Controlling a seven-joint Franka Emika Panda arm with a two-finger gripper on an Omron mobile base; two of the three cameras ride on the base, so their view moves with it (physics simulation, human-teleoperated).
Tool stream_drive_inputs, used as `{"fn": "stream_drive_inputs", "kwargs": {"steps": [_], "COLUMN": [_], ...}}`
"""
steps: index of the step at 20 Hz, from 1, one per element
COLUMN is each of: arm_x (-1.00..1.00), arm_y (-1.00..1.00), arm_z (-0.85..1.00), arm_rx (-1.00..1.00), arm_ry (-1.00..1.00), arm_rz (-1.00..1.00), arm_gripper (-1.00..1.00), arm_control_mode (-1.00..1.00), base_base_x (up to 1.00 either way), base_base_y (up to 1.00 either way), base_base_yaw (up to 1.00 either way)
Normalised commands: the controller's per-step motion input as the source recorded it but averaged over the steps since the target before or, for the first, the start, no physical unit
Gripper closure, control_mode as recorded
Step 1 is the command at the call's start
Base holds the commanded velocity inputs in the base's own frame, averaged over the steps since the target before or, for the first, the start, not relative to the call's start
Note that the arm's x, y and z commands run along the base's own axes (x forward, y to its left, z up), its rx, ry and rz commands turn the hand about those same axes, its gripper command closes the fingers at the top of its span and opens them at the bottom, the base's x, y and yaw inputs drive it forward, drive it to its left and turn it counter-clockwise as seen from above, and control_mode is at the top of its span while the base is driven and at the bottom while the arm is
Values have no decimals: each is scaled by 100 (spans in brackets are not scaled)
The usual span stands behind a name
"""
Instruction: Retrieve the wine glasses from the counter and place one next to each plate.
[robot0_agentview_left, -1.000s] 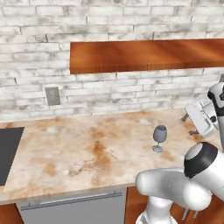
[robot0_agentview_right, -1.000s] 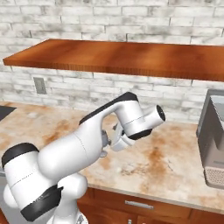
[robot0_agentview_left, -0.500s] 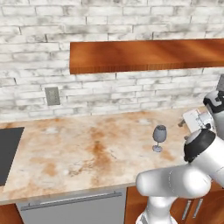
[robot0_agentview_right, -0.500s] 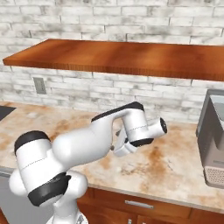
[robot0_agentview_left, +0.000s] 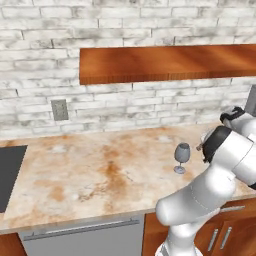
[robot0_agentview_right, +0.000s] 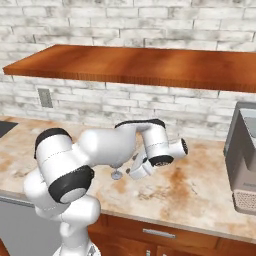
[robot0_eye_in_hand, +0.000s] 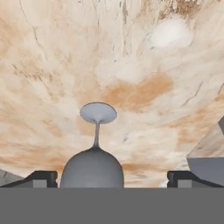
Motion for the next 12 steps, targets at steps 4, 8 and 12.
{"fn": "stream_drive_inputs", "kwargs": {"steps": [4,8,12], "arm_x": [31,30,26], "arm_y": [0,0,0], "arm_z": [-25,-28,-25], "arm_rx": [4,10,7], "arm_ry": [6,0,0], "arm_rz": [0,0,0], "arm_gripper": [-100,-100,-100], "arm_control_mode": [-100,-100,-100], "base_base_x": [0,0,0], "base_base_y": [0,0,0], "base_base_yaw": [0,0,0]}}
